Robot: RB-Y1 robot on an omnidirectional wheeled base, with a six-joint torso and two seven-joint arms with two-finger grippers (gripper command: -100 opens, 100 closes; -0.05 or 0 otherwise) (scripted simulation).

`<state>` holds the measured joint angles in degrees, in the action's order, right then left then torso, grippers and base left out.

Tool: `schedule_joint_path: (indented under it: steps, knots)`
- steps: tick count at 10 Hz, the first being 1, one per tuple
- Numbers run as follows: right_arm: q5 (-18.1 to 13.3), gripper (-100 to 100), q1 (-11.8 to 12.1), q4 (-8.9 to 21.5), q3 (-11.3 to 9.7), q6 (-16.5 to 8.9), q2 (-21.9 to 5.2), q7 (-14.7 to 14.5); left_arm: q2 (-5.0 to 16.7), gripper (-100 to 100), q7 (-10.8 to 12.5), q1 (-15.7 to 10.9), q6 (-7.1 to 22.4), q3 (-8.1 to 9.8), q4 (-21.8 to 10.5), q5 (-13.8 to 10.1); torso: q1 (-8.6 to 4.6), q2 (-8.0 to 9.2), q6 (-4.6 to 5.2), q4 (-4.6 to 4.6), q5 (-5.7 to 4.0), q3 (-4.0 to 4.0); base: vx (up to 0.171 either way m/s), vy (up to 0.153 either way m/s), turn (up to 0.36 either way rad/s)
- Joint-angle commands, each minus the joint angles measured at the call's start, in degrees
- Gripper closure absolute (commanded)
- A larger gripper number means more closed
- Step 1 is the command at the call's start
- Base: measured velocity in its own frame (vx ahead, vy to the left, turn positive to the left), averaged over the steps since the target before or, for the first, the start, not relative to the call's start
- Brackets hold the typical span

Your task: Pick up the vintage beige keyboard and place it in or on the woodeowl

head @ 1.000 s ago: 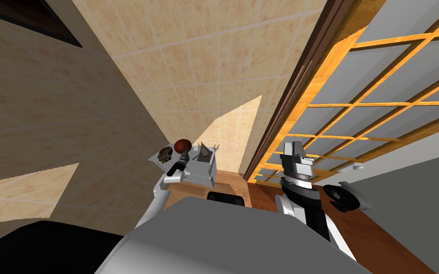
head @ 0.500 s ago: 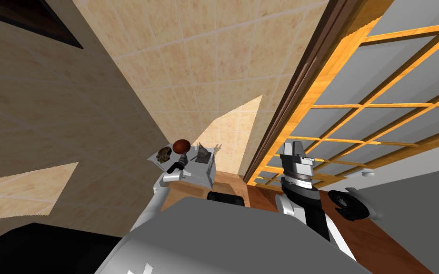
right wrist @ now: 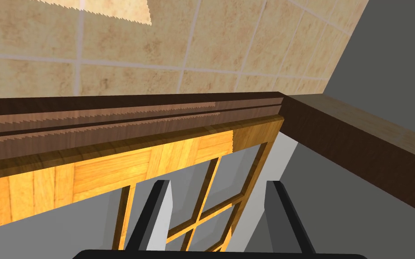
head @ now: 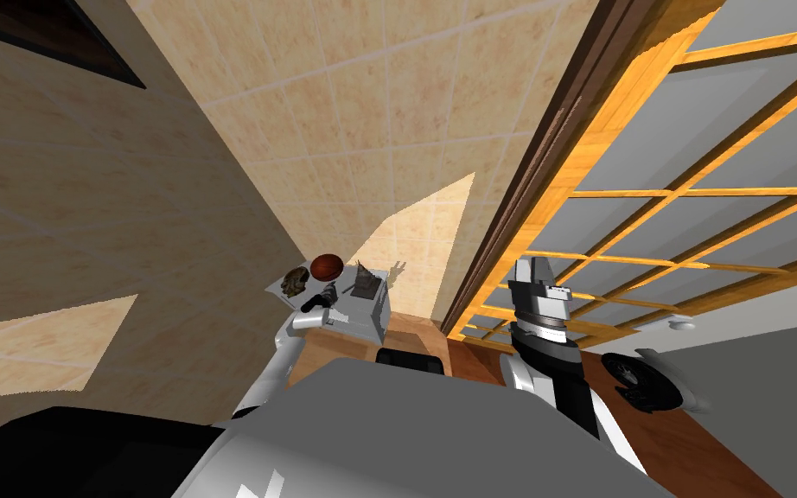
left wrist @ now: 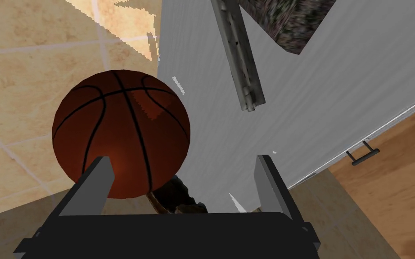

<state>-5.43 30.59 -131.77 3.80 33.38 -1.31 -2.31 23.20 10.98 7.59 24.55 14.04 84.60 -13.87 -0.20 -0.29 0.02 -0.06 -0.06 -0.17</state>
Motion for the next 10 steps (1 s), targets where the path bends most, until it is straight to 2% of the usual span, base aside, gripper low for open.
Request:
schedule_joint_path:
  steps: [1,6,10]
  knots:
    - [0.0,0,0.0,0.0,0.0,0.0,0.0,0.0,-0.1,-100,0.5,0.0,2.1,0.35,0.1,0.2,0.00,0.00,0.00,0.00,0.00,0.00,0.060,-0.056,0.021]
    - [0.0,0,0.0,0.0,0.0,0.0,0.0,0.0,2.7,-100,3.1,-2.4,10.0,1.62,-6.3,-1.0,0.00,-0.10,0.00,-0.02,-0.01,-0.06,0.076,-0.060,0.017]
    - [0.0,0,0.0,0.0,0.0,0.0,0.0,0.0,4.5,-100,4.5,-3.7,14.4,2.18,-10.3,-1.2,0.04,-0.10,0.01,-0.03,0.00,-0.07,0.088,-0.048,-0.013]
